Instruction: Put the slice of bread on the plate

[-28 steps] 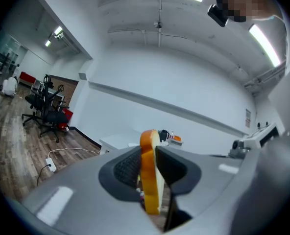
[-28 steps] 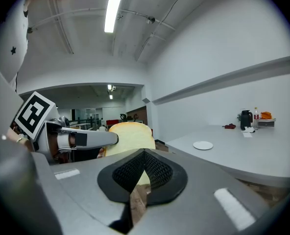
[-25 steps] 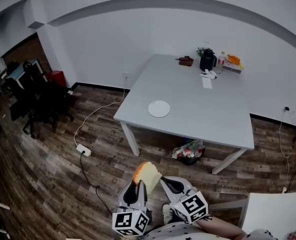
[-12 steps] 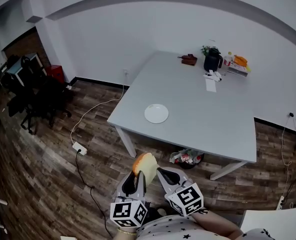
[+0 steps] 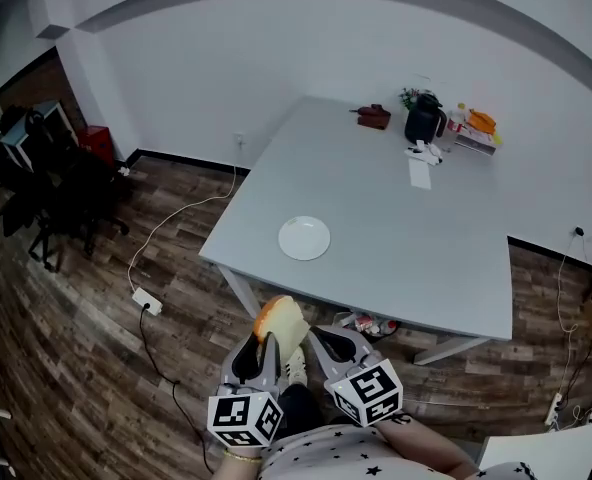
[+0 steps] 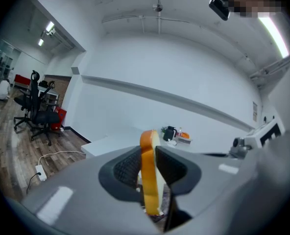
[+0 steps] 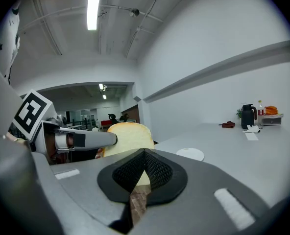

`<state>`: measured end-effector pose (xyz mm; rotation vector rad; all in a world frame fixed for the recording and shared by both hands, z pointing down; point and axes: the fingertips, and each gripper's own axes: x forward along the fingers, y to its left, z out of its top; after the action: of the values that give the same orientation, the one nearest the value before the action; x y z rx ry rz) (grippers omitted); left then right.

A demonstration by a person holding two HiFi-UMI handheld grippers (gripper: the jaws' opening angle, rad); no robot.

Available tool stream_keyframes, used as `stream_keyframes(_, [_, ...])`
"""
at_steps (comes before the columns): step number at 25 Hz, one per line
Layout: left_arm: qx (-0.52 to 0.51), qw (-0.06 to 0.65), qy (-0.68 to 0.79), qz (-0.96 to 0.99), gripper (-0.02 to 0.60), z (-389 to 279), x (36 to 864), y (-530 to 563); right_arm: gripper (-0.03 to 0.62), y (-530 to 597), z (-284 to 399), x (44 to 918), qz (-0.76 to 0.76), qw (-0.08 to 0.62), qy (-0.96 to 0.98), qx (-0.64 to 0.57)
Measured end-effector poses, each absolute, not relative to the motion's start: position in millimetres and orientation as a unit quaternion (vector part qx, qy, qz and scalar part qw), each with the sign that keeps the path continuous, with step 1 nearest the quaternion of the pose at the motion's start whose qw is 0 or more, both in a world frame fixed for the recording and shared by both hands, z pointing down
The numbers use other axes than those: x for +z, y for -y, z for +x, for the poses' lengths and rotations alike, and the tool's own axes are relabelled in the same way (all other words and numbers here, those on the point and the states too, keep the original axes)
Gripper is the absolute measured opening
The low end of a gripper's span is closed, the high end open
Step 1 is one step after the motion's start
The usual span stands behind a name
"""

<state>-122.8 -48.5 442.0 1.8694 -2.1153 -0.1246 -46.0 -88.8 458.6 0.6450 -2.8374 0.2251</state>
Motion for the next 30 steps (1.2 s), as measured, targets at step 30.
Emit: stream_keyframes(30, [0.032,0.283,0.574,0.768,0.096,-199.0,545.5,377.1,-0.002,367.2,-126.8,498.8,0.356,0.165,0.914,0.107])
